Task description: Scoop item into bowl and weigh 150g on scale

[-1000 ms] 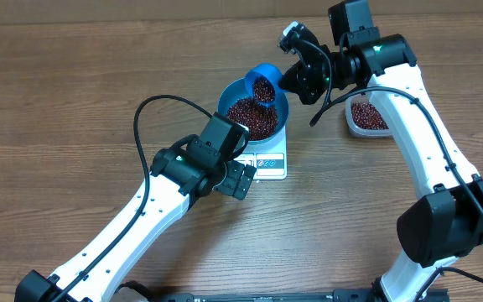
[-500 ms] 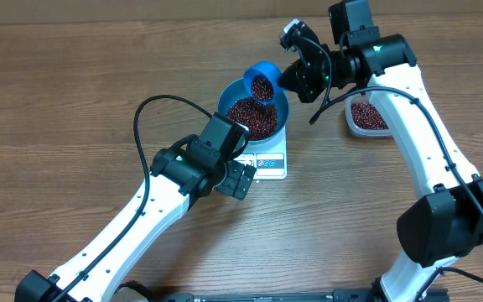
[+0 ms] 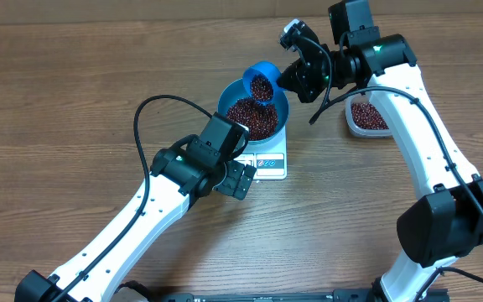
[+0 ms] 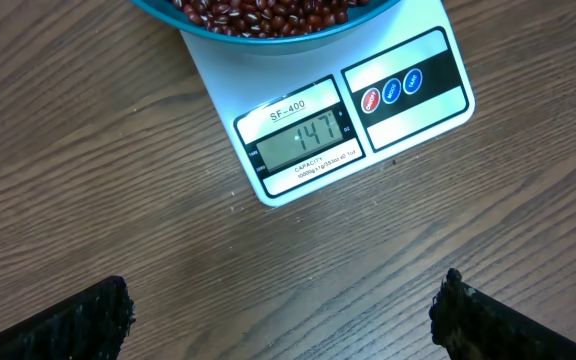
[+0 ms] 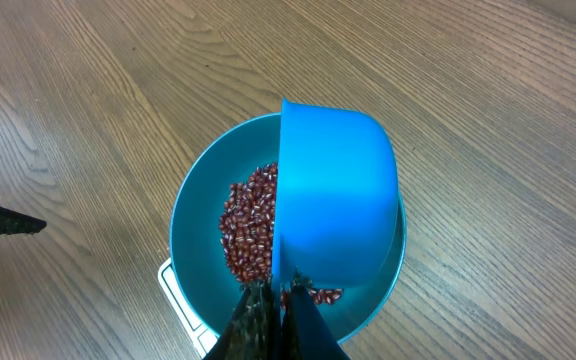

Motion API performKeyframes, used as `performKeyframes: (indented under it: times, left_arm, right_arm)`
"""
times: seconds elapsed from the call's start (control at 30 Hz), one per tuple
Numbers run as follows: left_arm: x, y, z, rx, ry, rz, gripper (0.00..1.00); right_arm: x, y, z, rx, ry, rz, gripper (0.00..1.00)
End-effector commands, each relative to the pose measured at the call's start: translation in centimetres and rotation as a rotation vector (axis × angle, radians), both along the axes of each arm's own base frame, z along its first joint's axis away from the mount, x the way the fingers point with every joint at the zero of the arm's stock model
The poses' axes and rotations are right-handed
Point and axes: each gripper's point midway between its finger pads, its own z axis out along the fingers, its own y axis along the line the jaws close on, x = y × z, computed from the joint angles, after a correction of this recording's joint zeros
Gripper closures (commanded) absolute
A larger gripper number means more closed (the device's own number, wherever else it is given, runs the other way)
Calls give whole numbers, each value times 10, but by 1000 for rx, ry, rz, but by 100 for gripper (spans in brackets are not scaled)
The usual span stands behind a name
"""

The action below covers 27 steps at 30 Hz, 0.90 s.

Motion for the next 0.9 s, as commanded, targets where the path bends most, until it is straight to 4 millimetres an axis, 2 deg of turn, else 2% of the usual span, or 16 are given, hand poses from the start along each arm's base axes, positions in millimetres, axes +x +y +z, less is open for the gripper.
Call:
performKeyframes:
  times: [0.0, 0.27, 0.37, 0.87]
  left_arm:
    - [0, 1, 4, -5, -11, -13, 0]
    - [0, 1, 4, -5, -11, -13, 0]
    - [0, 1, 4, -5, -11, -13, 1]
    - [0, 1, 4, -5, -11, -13, 1]
  right_arm:
    - [-1, 6, 27, 33, -61, 17, 96]
    - [-1, 7, 29, 44, -61, 18, 97]
    - [-9, 13, 30, 58, -82, 99, 97]
    - [0, 10, 32, 59, -90, 53, 96]
